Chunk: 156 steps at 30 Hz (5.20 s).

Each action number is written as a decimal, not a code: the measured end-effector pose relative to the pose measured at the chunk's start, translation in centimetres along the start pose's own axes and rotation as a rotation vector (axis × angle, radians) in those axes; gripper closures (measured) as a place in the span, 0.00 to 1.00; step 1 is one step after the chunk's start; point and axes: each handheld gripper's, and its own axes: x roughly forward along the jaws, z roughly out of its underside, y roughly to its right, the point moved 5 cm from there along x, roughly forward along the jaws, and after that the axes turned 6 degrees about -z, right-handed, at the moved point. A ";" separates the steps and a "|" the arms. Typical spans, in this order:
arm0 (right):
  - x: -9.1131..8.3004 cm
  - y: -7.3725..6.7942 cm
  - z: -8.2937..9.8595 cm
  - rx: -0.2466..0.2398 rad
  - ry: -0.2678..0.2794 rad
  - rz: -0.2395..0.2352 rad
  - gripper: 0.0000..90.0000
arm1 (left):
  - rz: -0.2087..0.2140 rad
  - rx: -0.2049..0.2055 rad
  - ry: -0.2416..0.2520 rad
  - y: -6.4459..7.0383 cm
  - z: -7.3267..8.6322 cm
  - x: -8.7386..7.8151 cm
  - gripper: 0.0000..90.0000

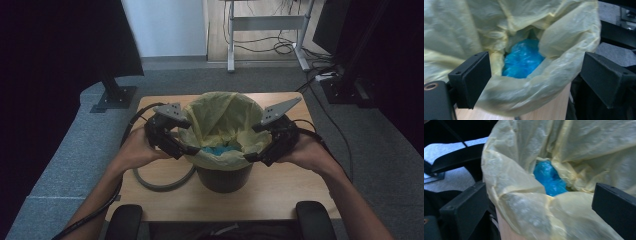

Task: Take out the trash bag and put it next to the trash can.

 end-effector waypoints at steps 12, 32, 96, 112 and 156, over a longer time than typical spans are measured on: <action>0.8 -1.2 0.2 -0.042 -0.049 -0.138 0.63 | 0.081 0.041 -0.021 1.3 0.6 0.7 0.41; -1.0 -0.3 -3.0 -0.055 0.062 -0.071 0.97 | 0.185 0.022 0.000 2.7 -1.0 1.0 0.78; -0.2 12.4 -0.8 0.160 -0.051 0.341 0.78 | -0.273 -0.264 -0.019 -11.2 -2.2 1.1 0.94; -1.4 9.4 -4.6 0.034 0.116 0.231 0.97 | -0.177 -0.196 0.104 -9.1 -4.9 -0.1 0.98; 2.0 6.3 -7.4 -0.070 0.144 0.062 0.93 | 0.025 -0.069 0.187 -5.8 -6.2 0.6 0.28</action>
